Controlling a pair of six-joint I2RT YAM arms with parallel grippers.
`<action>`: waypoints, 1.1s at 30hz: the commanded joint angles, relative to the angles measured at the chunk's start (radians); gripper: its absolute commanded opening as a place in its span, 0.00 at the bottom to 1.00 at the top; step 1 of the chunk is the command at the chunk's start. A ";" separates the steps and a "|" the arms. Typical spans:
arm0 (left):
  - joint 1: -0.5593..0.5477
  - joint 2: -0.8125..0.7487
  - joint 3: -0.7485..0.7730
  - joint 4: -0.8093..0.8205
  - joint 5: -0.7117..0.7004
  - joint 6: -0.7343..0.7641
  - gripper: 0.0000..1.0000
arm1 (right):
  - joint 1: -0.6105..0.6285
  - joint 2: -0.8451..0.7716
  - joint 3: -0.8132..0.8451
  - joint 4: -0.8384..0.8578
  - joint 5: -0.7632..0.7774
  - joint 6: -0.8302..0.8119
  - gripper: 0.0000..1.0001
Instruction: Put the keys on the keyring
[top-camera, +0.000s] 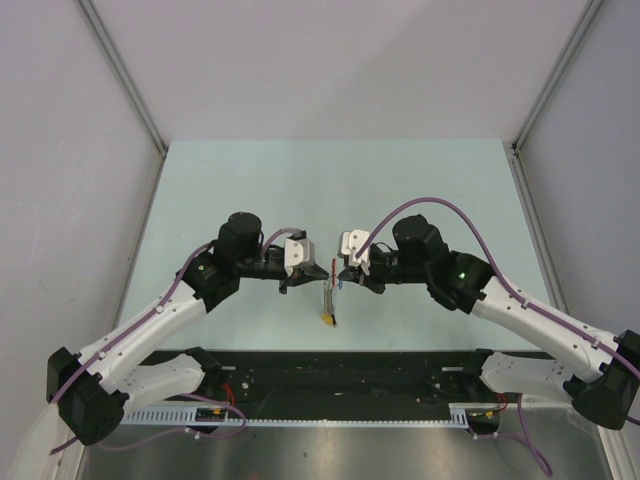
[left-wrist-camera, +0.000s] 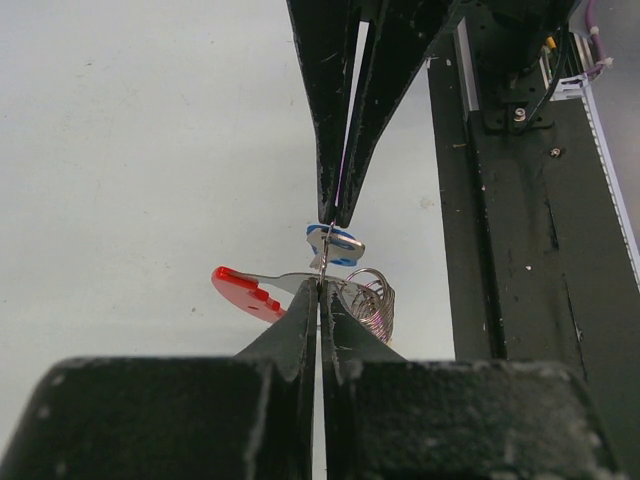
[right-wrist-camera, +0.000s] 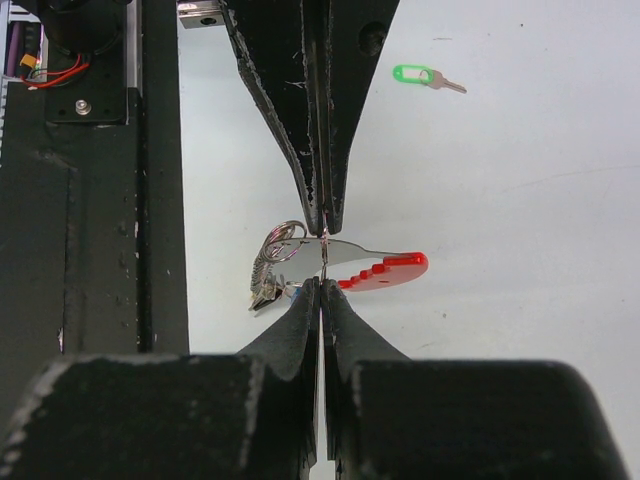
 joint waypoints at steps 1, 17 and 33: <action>-0.004 -0.017 0.011 0.038 0.081 0.011 0.00 | 0.008 0.001 0.011 0.053 -0.006 0.004 0.00; -0.014 0.004 0.034 -0.025 0.141 0.041 0.00 | 0.010 -0.007 0.011 0.061 -0.026 -0.029 0.00; -0.025 0.014 0.048 -0.041 0.054 0.012 0.00 | 0.039 -0.010 0.011 0.125 0.012 -0.020 0.00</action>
